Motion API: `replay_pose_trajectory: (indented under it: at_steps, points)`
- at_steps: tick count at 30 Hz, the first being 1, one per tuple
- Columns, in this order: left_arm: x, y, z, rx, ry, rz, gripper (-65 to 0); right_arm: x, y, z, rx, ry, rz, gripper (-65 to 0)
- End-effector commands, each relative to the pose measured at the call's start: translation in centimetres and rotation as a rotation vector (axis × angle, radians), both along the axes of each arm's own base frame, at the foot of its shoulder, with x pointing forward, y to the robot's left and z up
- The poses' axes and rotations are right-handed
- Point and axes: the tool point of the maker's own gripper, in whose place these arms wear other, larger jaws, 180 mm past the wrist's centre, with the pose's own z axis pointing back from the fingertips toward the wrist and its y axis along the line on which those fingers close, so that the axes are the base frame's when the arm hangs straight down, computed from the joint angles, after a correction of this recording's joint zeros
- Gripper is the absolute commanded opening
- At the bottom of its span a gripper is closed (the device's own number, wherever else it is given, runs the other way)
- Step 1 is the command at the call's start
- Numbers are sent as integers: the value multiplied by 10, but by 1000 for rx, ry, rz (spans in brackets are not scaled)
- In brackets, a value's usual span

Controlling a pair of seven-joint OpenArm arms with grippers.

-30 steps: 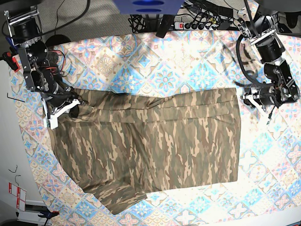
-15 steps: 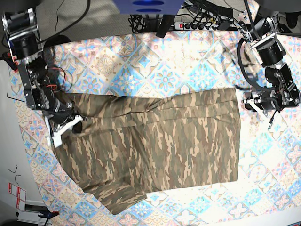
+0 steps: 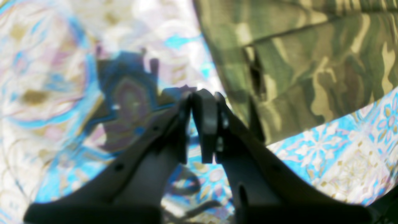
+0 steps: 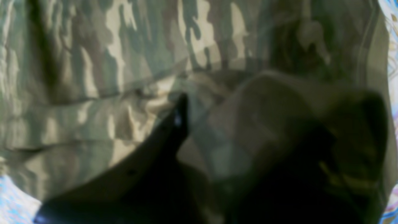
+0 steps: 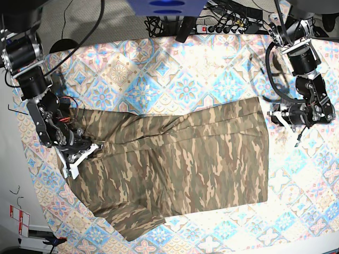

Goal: Fold the T-shirt properly
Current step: 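Release the shirt and move the right gripper toward the sleeve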

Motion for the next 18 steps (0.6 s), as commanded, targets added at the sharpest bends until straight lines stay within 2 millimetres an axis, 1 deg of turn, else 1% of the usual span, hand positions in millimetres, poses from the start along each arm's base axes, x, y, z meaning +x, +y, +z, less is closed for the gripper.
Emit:
replay_pose_trajectory:
  at_steps: [1, 3, 5, 7, 10, 14, 16, 18]
  points:
    - [15, 5, 15, 6, -58, -1, -591, 27, 6, 25, -9, -76, 31, -643]
    - [15, 3, 15, 3, -58, -3, -591, 33, 12, 24, -69, -70, 80, -641]
    - [15, 3, 15, 3, -58, -3, -590, 38, 20, 19, -115, -62, 112, -615]
    - [15, 3, 15, 3, -58, -3, -590, 37, 23, 9, -151, -38, 125, -560]
    - [15, 4, 14, 9, -55, -3, -589, 43, 27, 8, -200, -45, 141, -444]
    - [15, 4, 14, 10, -55, -5, -589, 54, 26, 17, -256, -82, 146, -312]
    - [15, 3, 14, 11, -53, -10, -589, 64, 30, 25, -294, -116, 161, -252]
    - [15, 1, 13, 12, -51, -19, -589, 71, 29, 31, -329, -140, 162, -206]
